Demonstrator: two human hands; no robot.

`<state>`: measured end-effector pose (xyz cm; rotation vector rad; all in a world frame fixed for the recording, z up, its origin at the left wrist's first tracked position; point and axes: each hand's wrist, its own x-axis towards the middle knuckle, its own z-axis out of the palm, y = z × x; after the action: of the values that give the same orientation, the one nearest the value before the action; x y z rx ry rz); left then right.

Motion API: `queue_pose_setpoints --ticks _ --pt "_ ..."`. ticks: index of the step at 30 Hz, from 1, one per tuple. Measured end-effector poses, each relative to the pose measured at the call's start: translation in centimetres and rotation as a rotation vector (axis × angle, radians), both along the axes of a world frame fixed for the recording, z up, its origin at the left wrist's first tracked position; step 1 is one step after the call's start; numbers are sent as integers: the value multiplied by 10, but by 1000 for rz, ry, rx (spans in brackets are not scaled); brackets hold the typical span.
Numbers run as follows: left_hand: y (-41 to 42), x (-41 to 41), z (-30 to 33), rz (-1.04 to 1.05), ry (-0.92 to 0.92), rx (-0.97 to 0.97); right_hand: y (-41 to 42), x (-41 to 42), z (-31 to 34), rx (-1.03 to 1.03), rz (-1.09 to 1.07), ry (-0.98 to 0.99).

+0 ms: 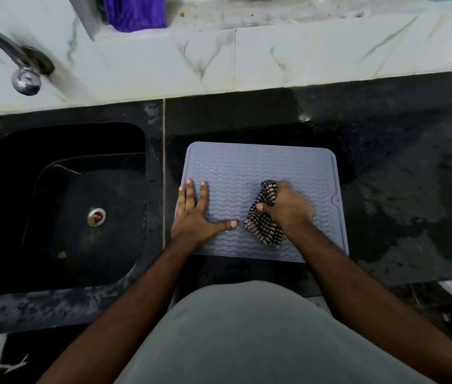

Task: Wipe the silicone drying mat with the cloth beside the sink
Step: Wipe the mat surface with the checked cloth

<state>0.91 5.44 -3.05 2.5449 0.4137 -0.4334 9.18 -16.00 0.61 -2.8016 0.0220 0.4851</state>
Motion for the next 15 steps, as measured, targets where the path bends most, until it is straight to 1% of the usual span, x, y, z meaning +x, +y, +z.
queue_pose_setpoints --ticks 2,8,9,12,13,15 --pt "-1 0 1 14 -7 -10 -13 1 -1 -2 -12 2" --pt "-16 10 11 47 -23 -5 -29 11 -6 94 -38 62" --pt "-26 15 16 -3 -65 -22 -28 11 -6 85 -26 54" --pt "-72 29 29 -320 -199 -67 -25 7 -5 -21 32 -36" --pt "-88 33 27 -371 -186 -103 -25 7 -4 -44 44 -72" --pt "-109 37 20 -360 -98 -206 -27 7 -6 -33 43 -82"
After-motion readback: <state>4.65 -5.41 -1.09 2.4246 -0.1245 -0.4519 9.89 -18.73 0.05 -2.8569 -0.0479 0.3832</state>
